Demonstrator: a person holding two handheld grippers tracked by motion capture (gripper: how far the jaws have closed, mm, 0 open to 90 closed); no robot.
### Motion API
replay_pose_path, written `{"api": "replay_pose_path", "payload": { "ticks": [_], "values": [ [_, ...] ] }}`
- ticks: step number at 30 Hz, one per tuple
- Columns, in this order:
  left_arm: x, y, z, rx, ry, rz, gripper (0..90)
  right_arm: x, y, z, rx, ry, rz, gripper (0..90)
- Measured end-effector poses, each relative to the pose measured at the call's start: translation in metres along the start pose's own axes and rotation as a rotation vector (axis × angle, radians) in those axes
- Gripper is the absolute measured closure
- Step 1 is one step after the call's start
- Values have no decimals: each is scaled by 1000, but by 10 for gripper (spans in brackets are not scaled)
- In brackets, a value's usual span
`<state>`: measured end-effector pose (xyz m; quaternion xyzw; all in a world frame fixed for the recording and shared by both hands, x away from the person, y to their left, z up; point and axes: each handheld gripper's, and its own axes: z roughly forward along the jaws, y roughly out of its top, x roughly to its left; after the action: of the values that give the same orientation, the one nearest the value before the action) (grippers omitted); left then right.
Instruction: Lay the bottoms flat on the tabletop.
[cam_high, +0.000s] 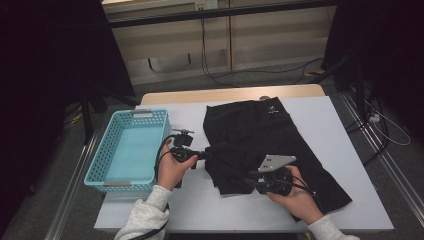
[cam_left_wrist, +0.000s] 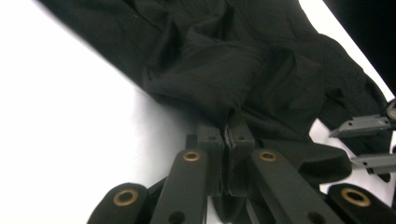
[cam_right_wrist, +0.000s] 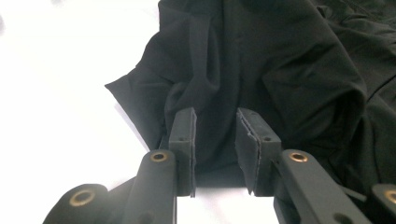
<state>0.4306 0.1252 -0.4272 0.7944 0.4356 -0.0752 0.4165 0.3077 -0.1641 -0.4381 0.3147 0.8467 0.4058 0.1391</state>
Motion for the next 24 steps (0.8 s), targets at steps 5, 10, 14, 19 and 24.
{"api": "replay_pose_path", "payload": {
  "ticks": [5, 10, 14, 19, 24],
  "values": [
    [7, -2, 2, -3, 24, -23, 875, -1, -4, 8, 29, 5, 22, 666],
    [5, -3, 7, 6, 23, -9, 870, -3, -5, 28, 80, -33, 41, 620],
    [4, -3, 10, 12, 26, -5, 869, -5, -3, 33, 71, -49, 48, 818],
    [3, -1, 9, 6, 13, -3, 871, -12, 2, 29, 109, -50, 39, 890],
    [4, 6, 9, -27, 10, 2, 871, -31, 10, 9, 25, -85, 87, 890]
  ]
}}
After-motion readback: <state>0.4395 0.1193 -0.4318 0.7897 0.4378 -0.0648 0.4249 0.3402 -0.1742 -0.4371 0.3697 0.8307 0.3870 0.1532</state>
